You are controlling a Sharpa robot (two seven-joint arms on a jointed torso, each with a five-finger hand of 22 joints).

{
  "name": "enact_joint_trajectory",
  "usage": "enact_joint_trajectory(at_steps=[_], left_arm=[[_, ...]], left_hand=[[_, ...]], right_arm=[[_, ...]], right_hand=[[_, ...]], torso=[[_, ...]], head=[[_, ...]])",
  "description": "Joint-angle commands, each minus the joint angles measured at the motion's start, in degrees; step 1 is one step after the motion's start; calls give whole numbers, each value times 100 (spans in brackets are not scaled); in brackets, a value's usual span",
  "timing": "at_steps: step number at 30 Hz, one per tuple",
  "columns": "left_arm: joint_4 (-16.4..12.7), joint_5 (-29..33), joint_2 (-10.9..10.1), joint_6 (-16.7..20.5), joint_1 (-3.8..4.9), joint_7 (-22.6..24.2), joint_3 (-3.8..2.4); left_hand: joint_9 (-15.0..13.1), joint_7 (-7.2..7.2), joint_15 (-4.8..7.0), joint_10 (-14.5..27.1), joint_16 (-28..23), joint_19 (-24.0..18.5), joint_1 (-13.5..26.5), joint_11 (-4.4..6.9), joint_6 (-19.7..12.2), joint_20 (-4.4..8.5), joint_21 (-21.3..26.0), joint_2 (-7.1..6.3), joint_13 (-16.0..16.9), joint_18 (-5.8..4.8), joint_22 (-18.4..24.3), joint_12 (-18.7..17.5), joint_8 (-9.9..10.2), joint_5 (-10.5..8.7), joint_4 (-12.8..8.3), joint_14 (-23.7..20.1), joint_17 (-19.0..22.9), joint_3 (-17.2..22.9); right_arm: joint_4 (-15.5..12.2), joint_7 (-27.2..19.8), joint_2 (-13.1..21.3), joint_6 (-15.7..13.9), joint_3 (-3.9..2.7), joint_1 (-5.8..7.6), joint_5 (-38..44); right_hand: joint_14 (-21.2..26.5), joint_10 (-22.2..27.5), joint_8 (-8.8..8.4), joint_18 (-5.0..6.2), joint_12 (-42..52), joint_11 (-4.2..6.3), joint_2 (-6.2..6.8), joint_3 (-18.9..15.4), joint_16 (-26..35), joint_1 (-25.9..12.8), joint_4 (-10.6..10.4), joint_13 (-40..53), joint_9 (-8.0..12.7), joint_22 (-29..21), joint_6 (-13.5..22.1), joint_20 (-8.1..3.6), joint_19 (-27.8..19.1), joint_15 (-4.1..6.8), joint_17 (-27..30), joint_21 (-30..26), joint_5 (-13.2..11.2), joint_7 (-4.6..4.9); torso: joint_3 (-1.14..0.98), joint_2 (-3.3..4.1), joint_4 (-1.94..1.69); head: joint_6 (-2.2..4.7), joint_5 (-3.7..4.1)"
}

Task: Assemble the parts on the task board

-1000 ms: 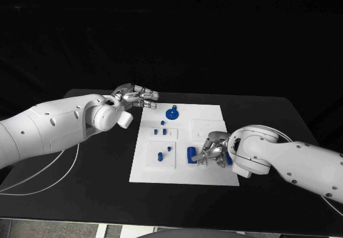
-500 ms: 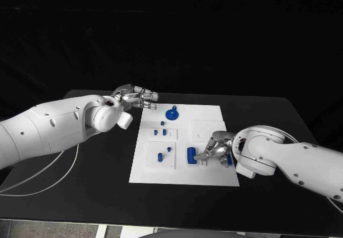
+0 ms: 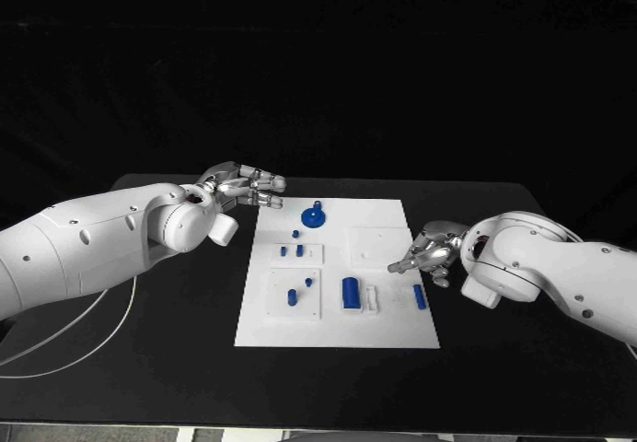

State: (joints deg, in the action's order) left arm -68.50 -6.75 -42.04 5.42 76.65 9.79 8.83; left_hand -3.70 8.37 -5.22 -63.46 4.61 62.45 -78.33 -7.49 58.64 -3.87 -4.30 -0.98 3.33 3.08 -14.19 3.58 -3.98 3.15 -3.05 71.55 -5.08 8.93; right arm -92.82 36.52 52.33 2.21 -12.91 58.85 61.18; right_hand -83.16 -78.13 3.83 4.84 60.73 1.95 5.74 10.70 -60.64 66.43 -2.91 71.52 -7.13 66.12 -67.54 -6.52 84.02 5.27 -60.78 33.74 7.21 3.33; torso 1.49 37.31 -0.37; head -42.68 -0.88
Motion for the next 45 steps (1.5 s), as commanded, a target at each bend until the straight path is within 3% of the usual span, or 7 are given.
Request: enact_joint_trajectory(at_steps=[1,12,25,35,40,41,45], left_arm=[[-36,-14,-16,9,5,158,2],[-86,-8,-77,-6,3,166,81],[-101,-6,-102,-53,3,129,101],[-85,-6,-97,-90,2,107,108],[-73,-6,-90,-101,1,99,116],[-72,-6,-89,-103,0,97,117],[-70,-6,-88,-108,0,88,119]], left_hand=[[-6,-9,9,6,-17,49,25,22,-35,-5,-19,3,4,-32,5,32,-5,-20,40,-28,-6,-3],[-6,-9,9,6,-17,49,25,22,-35,-5,-19,3,4,-33,5,31,-5,-20,40,-28,-6,-3],[-5,-6,6,10,-22,51,40,20,-44,-5,-16,2,5,-37,22,28,-1,-21,41,-32,-5,-16],[-5,-6,6,10,-22,51,40,20,-44,-5,-16,2,5,-37,22,28,-1,-21,41,-32,-5,-16],[-5,-5,4,16,-24,49,45,18,-50,-7,-13,12,4,-38,35,29,-1,-22,45,-36,-3,-24],[-5,-5,4,16,-24,49,45,18,-50,-7,-13,12,4,-38,35,29,-1,-22,45,-36,-3,-24],[-5,-5,4,16,-24,49,45,18,-50,-7,-13,12,4,-38,35,29,-1,-22,45,-36,-3,-24]], right_arm=[[26,-123,80,620,-14,-5,122],[76,495,329,1050,-33,-70,976],[88,639,227,1048,-33,-364,1042],[127,629,118,987,-32,-476,1045],[160,658,73,925,-32,-518,1091],[169,665,62,908,-31,-525,1111],[211,680,20,866,-30,-549,1197]], right_hand=[[5,2,-21,14,-23,-10,-156,-160,-20,-27,221,-20,14,17,33,0,245,3,-1,7,85,-3],[6,17,-17,-2,-87,-19,217,153,12,-71,-233,-67,-22,22,-15,21,247,-26,28,-45,-369,-4],[7,26,-16,-16,-137,-12,407,122,52,-167,-851,-96,-51,15,-11,13,251,-19,41,-105,-426,-13],[4,15,-12,-45,-164,3,490,2,68,-132,-1106,-78,-5,13,-31,-17,252,1,5,-114,-443,-23],[1,11,-10,-46,-165,11,295,296,72,191,-839,-72,-9,10,-81,-13,252,0,3,-122,-437,-29],[-1,7,-24,-48,-162,-4,301,541,79,79,-623,-67,1,11,-100,-12,253,-9,4,-120,-432,-14],[-7,20,-19,-42,-162,14,-24,723,84,226,116,-68,3,7,-112,0,249,-2,18,-128,-299,-49]], torso=[[-5,7,-7],[-12,-18,31],[-11,-3,9],[-3,-3,20],[-1,-1,17],[-2,-2,15],[-2,-5,13]], head=[[24,46],[39,83],[25,97],[-16,80],[-30,82],[-32,84],[-51,82]])
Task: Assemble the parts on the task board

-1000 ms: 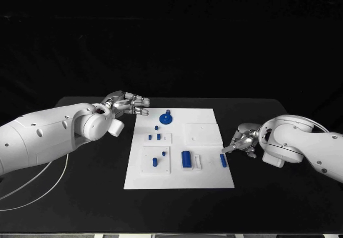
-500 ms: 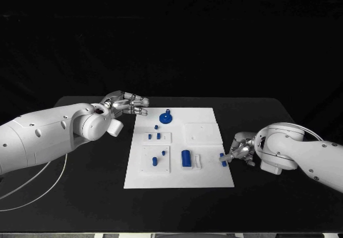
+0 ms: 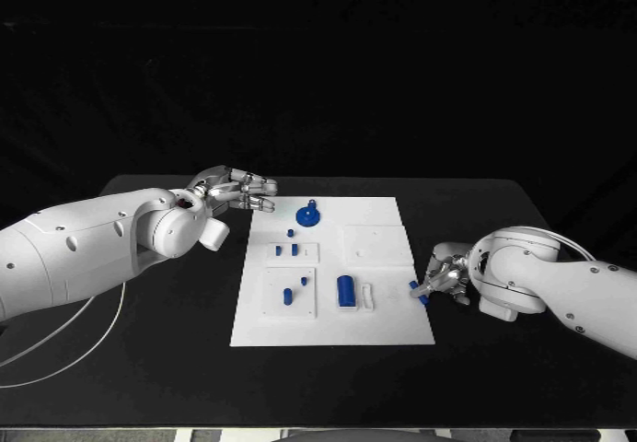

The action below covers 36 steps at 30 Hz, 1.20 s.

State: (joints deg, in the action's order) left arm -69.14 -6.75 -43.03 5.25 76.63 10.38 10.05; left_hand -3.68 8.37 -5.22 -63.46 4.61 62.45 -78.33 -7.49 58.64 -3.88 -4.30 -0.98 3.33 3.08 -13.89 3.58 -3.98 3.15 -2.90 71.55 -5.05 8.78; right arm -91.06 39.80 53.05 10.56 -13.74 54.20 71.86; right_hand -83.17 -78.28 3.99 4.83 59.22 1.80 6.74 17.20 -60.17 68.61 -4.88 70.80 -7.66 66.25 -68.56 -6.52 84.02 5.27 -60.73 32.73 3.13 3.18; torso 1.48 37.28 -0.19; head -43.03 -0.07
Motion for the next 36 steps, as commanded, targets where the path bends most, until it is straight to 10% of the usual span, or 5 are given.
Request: enact_joint_trajectory(at_steps=[1,8,22,36], left_arm=[[-6,-6,12,-94,3,24,-2],[-2,-6,9,-104,2,-4,-1],[-2,-6,-5,-114,2,-28,1],[18,-6,7,-122,2,-42,2]], left_hand=[[-8,-5,4,16,-24,50,45,18,-50,-7,-14,11,4,-38,5,29,-1,-22,30,-36,-6,-9],[-8,-5,4,16,-24,50,45,18,-50,-7,-14,11,4,-38,5,29,-1,-22,30,-36,-6,-9],[-7,-3,4,17,-23,53,40,17,-61,-7,-16,24,4,-37,18,29,-1,-20,27,-37,-6,-10],[-7,-1,3,20,-23,54,39,16,-69,-6,-19,36,4,-37,28,29,-1,-20,24,-40,-6,-8]], right_arm=[[47,355,-63,20,54,-90,153],[103,364,-104,-45,59,-137,243],[208,-44,6,-474,39,-161,-416],[277,-414,101,-664,-405,-160,-851]], right_hand=[[-5,39,-43,-45,-8,26,-199,96,42,-74,581,3,61,-7,-12,1,249,-3,21,-28,205,-48],[-4,57,-34,-55,-7,40,-470,363,40,-154,1412,-10,40,1,-98,4,245,-6,43,-35,493,-46],[11,69,-30,-80,-90,48,-584,697,122,-282,1684,-102,-65,-17,-211,7,235,-9,147,-122,627,-68],[4,41,-29,-85,-71,54,-620,777,126,-275,1800,-111,-101,0,-304,10,241,-12,158,-119,726,-75]], torso=[[0,-3,-7],[0,-8,0],[-5,-13,6],[-3,-16,3]], head=[[-20,3],[-39,-1],[-18,-10],[14,8]])
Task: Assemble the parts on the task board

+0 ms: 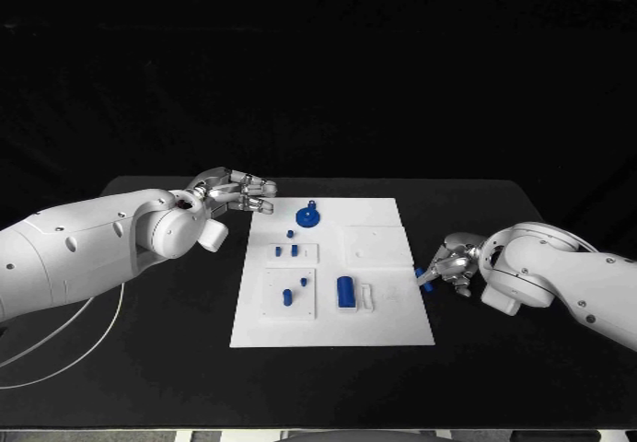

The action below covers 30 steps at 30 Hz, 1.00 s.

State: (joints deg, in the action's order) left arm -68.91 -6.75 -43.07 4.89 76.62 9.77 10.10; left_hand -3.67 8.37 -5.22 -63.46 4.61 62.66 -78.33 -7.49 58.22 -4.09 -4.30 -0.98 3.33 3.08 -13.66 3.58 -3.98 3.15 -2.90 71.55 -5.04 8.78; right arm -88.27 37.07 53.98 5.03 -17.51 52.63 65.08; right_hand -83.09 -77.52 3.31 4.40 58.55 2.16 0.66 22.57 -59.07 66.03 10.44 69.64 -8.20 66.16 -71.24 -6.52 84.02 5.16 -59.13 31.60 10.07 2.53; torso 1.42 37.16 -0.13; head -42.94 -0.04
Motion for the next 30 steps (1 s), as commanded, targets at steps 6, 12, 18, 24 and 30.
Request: enact_joint_trajectory(at_steps=[6,12,18,24,30], left_arm=[[-1,-6,15,-85,3,10,-2],[1,-6,22,-86,3,2,0],[11,-6,43,-81,3,0,1],[16,-6,64,-82,3,0,2],[16,-6,64,-80,3,0,2]], left_hand=[[-8,-1,3,20,-23,34,39,16,-27,15,-19,36,4,-36,5,29,-1,-21,25,-40,-7,-8],[-8,-1,3,20,-23,34,39,16,-27,15,-19,36,4,-36,5,29,-1,-21,25,-40,-7,-8],[-9,-1,2,22,-22,33,46,17,-30,13,-20,43,4,-36,18,30,-2,-21,27,-42,-8,-11],[-9,-1,2,22,-22,33,46,17,-30,13,-20,43,4,-36,18,30,-2,-21,27,-42,-8,-11],[-9,-1,2,22,-22,33,46,17,-30,13,-20,43,4,-36,18,30,-2,-21,27,-42,-8,-11]], right_arm=[[-25,-118,22,-210,-150,-1,-137],[-286,-68,3,-217,-193,0,-106],[-576,34,-123,-100,-182,1,-64],[-686,149,-297,-94,-67,1,89],[-690,215,-444,-98,46,1,132]], right_hand=[[-3,-35,37,-45,-6,26,-5,198,12,-31,266,2,-48,17,-46,4,241,6,-3,-5,102,-18],[-4,-40,38,-48,-2,32,-2,165,9,-39,265,3,-47,22,-57,1,241,9,-5,-3,146,-24],[-7,-38,36,-59,-8,33,-22,90,5,-56,232,-3,-36,26,-52,6,236,3,-5,-13,151,-35],[-7,-41,37,-67,-3,32,-27,53,3,-47,223,-2,-32,40,-61,9,238,0,-4,-3,149,-39],[-6,-42,36,-69,-3,42,-34,29,0,-74,203,-2,-25,39,-71,5,238,5,-4,-20,183,-47]], torso=[[10,-1,-8],[8,0,-4],[12,3,-5],[8,6,-11],[2,5,-8]], head=[[25,-14],[23,-10],[39,2],[42,10],[38,9]])
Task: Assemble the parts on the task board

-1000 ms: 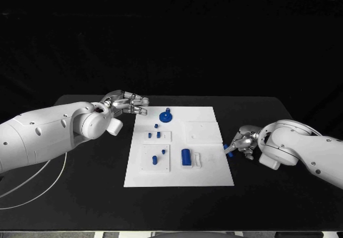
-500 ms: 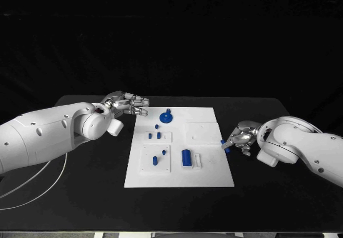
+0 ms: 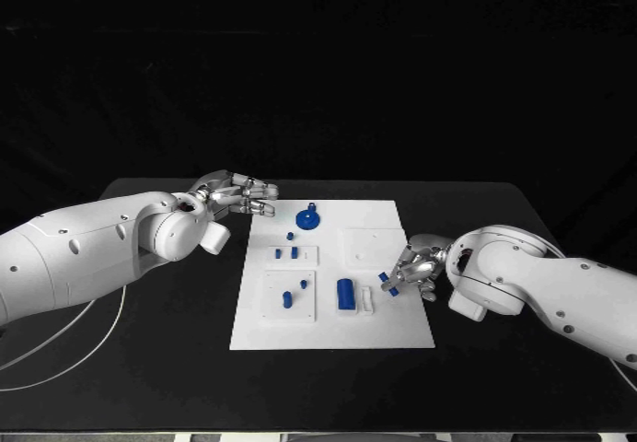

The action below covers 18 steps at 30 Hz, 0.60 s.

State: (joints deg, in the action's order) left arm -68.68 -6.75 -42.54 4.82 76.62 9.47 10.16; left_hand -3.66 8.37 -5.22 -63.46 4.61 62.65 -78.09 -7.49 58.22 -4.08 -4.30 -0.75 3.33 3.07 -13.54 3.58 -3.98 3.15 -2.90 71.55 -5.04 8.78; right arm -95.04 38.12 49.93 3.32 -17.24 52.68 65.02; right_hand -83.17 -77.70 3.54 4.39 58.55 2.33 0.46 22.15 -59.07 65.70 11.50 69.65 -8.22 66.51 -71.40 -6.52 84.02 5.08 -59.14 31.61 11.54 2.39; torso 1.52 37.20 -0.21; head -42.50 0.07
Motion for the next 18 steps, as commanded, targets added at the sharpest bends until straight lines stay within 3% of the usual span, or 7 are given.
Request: enact_joint_trajectory(at_steps=[1,9,18], left_arm=[[-7,-6,10,-72,3,30,-4],[-7,-6,20,-81,3,31,-4],[-4,-6,26,-86,3,27,-3]], left_hand=[[-9,-2,1,22,-23,35,27,16,-32,13,-22,21,4,-36,13,30,-2,-21,34,-44,-8,-14],[-9,-2,1,22,-23,35,27,16,-32,13,-22,21,4,-36,13,30,-2,-21,34,-44,-8,-14],[-9,-1,0,26,-22,34,31,15,-34,11,-21,27,5,-36,23,30,-2,-20,44,-45,-9,-16]], right_arm=[[-18,123,-63,78,41,-4,141],[11,210,-239,56,196,-4,210],[67,241,-357,11,280,-4,268]], right_hand=[[1,-27,13,-69,2,26,-16,65,0,-46,93,0,-21,7,-56,4,239,14,-3,-14,37,-36],[1,-28,13,-80,7,41,-32,-31,-7,-92,27,7,8,14,-60,-6,243,23,-8,-14,42,-54],[2,-32,12,-89,13,54,-33,-183,-7,-144,-118,17,55,12,-67,-16,244,32,-9,-23,4,-76]], torso=[[-10,0,1],[-10,1,9],[-9,0,4]], head=[[-6,-3],[-6,4],[-12,6]])
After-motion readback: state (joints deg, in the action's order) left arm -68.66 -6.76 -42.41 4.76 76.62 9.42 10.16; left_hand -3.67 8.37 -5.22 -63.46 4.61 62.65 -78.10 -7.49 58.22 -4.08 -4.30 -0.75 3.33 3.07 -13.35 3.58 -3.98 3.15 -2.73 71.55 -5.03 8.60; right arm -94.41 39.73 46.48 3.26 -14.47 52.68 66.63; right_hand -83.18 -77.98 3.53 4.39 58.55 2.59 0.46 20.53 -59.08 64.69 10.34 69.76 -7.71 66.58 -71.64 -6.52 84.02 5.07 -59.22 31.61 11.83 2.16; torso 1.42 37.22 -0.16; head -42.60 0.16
